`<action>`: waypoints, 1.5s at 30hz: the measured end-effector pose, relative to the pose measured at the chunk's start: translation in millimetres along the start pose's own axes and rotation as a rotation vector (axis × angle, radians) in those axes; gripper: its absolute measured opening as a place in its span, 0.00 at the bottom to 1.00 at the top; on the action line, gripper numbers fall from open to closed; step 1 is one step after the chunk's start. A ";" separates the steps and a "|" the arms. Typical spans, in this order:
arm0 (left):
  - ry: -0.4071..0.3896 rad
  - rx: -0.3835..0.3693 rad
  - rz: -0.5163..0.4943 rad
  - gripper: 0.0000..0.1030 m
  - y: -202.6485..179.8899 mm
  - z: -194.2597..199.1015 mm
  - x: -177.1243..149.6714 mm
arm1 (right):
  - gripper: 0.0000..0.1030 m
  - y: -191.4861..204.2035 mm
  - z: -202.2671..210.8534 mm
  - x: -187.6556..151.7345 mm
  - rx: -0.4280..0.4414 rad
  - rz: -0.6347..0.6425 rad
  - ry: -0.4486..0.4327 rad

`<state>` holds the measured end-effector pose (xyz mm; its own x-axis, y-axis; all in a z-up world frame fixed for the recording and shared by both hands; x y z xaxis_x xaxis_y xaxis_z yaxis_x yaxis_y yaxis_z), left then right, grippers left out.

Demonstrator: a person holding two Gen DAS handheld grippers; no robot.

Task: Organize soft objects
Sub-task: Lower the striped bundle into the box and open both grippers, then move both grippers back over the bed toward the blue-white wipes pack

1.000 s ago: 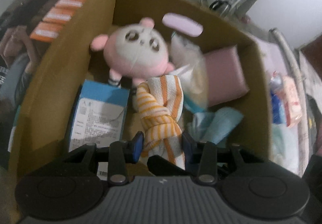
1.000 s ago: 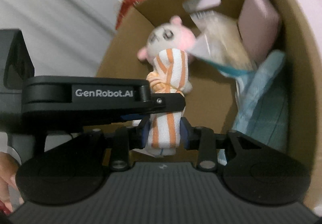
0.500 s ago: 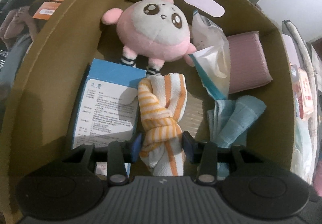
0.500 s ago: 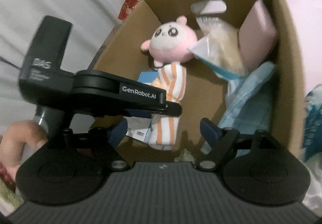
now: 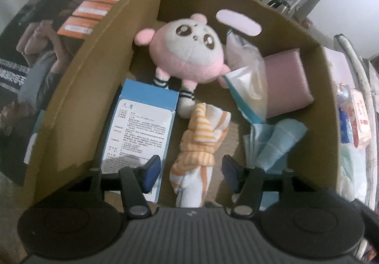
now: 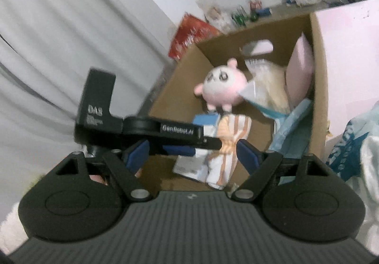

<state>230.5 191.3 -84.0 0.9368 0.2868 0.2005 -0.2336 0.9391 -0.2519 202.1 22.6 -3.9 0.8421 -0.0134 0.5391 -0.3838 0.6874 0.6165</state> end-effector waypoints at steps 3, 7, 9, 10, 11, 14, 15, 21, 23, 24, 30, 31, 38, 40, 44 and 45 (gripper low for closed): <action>-0.035 0.012 -0.014 0.60 -5.8 15.0 -4.4 | 0.79 -6.0 27.7 1.9 0.046 -0.021 -0.058; -0.077 0.005 -0.028 0.61 -19.5 32.5 -10.4 | 0.80 -23.0 72.2 -1.4 0.068 -0.053 -0.145; -0.104 -0.006 -0.048 0.63 -30.9 42.7 -15.3 | 0.80 -36.2 93.5 -6.5 0.070 -0.078 -0.183; -0.117 -0.013 -0.062 0.65 -37.1 47.3 -18.1 | 0.80 -43.3 104.8 -10.1 0.068 -0.091 -0.201; -0.129 -0.021 -0.077 0.67 -43.9 50.7 -20.7 | 0.81 -50.4 113.6 -14.0 0.066 -0.103 -0.217; -0.163 -0.056 -0.136 0.72 -69.2 63.7 -32.9 | 0.83 -74.2 137.9 -26.5 0.056 -0.147 -0.268; -0.169 -0.068 -0.157 0.75 -78.0 66.8 -36.8 | 0.84 -82.2 143.6 -30.8 0.053 -0.164 -0.283; -0.201 -0.107 -0.278 0.84 -127.4 80.4 -54.8 | 0.86 -131.7 170.8 -57.4 0.042 -0.294 -0.366; -0.209 -0.095 -0.312 0.84 -143.4 81.5 -59.1 | 0.87 -146.6 175.0 -63.6 0.045 -0.328 -0.389; -0.209 -0.090 -0.325 0.85 -149.5 81.3 -60.8 | 0.87 -152.7 177.9 -66.3 0.047 -0.340 -0.399; -0.231 -0.067 -0.415 0.90 -200.0 80.6 -73.4 | 0.88 -186.1 186.4 -76.0 0.040 -0.392 -0.425; -0.236 -0.061 -0.431 0.91 -207.5 79.6 -74.8 | 0.89 -191.5 187.5 -76.6 0.038 -0.397 -0.425; -0.207 -0.026 -0.531 0.92 -270.9 59.3 -76.8 | 0.99 -238.0 202.9 -83.3 0.014 -0.462 -0.464; -0.198 -0.023 -0.553 0.93 -288.5 51.3 -75.3 | 0.99 -248.9 208.0 -85.4 -0.003 -0.482 -0.471; -0.180 -0.007 -0.590 0.95 -321.4 31.1 -69.4 | 0.99 -274.8 211.0 -85.3 -0.048 -0.506 -0.483; -0.170 -0.002 -0.595 0.95 -328.6 24.4 -66.3 | 0.99 -280.2 211.4 -84.7 -0.062 -0.506 -0.485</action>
<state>238.8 -131.7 8.6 0.8520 -0.2593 0.4548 0.3164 0.9472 -0.0526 158.2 -322.4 -101.0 0.6417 -0.6552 0.3987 0.0452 0.5512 0.8331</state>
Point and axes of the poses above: each gripper's, at about its wrist camera, not at the fingertips, and z roughly against the way its jaws point, y to its left, x to its top, the point moved 6 cm from there along -z, roughly the way its jaws point, and after that the axes turned 5 degrees about y, right-handed, at the moved point
